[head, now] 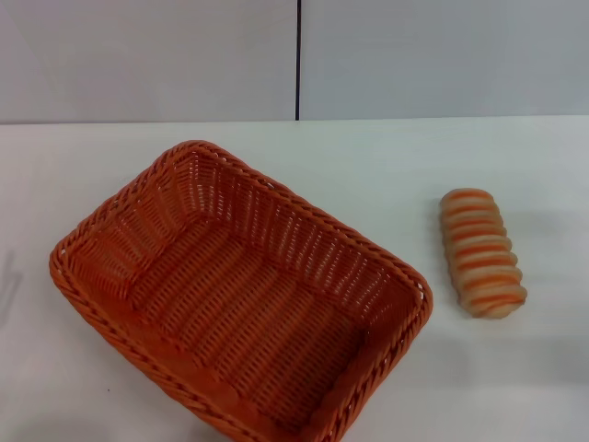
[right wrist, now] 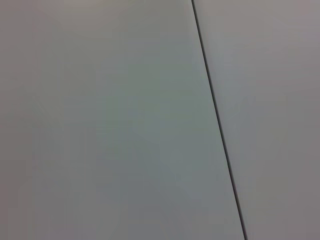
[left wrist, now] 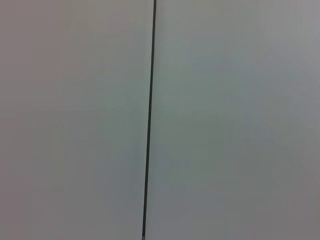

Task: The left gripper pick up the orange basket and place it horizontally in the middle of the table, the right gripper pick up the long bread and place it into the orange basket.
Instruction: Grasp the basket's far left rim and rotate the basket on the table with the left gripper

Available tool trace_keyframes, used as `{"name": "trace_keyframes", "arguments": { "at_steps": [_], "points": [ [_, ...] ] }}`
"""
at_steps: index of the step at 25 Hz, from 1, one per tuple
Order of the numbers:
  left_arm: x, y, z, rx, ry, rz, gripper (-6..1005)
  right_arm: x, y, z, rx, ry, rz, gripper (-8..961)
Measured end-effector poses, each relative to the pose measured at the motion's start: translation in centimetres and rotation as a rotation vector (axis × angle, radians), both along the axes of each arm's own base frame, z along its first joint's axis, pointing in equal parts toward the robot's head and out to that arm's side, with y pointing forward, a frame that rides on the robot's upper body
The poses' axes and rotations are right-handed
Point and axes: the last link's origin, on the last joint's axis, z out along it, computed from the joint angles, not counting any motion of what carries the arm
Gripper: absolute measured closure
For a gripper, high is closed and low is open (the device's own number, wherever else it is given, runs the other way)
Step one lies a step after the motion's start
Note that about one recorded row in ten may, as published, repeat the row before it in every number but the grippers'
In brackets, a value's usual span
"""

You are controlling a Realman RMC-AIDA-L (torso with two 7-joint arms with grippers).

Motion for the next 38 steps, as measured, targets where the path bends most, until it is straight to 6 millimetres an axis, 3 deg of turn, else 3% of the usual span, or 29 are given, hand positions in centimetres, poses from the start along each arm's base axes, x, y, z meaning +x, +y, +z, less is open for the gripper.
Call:
{"name": "trace_keyframes", "arguments": {
  "at_steps": [15,20,26,31,33,35,36,38],
  "points": [
    [-0.1,2.8,0.1,-0.106,-0.007,-0.054,166,0.3,0.3,-0.1,-0.015,0.004,-0.025,345],
    [-0.2,4.8,3.1,-0.257,-0.067,-0.172,167,0.2,0.5,0.2,-0.007,-0.002,-0.011,345],
    [1.3,7.8,6.6,-0.531,-0.061,-0.212,167,0.2,0.3,0.2,-0.017,0.035,-0.001,345],
    [1.6,8.4,7.0,-0.585,-0.051,-0.199,167,0.6,0.0,0.3,-0.006,0.042,-0.016,345],
    [4.1,11.4,8.8,-0.803,0.022,-0.127,168,0.7,-0.1,0.4,-0.002,0.045,-0.023,345],
    [4.1,11.4,8.8,-0.803,0.022,-0.127,168,0.8,-0.3,0.4,-0.002,0.046,-0.027,345],
    [5.7,12.9,9.7,-0.888,0.081,-0.057,168,0.9,-0.3,0.4,-0.003,0.048,-0.028,345],
    [6.4,13.6,10.1,-0.932,0.102,-0.006,168,0.9,-0.4,0.4,-0.005,0.065,-0.025,345]
  ]
}}
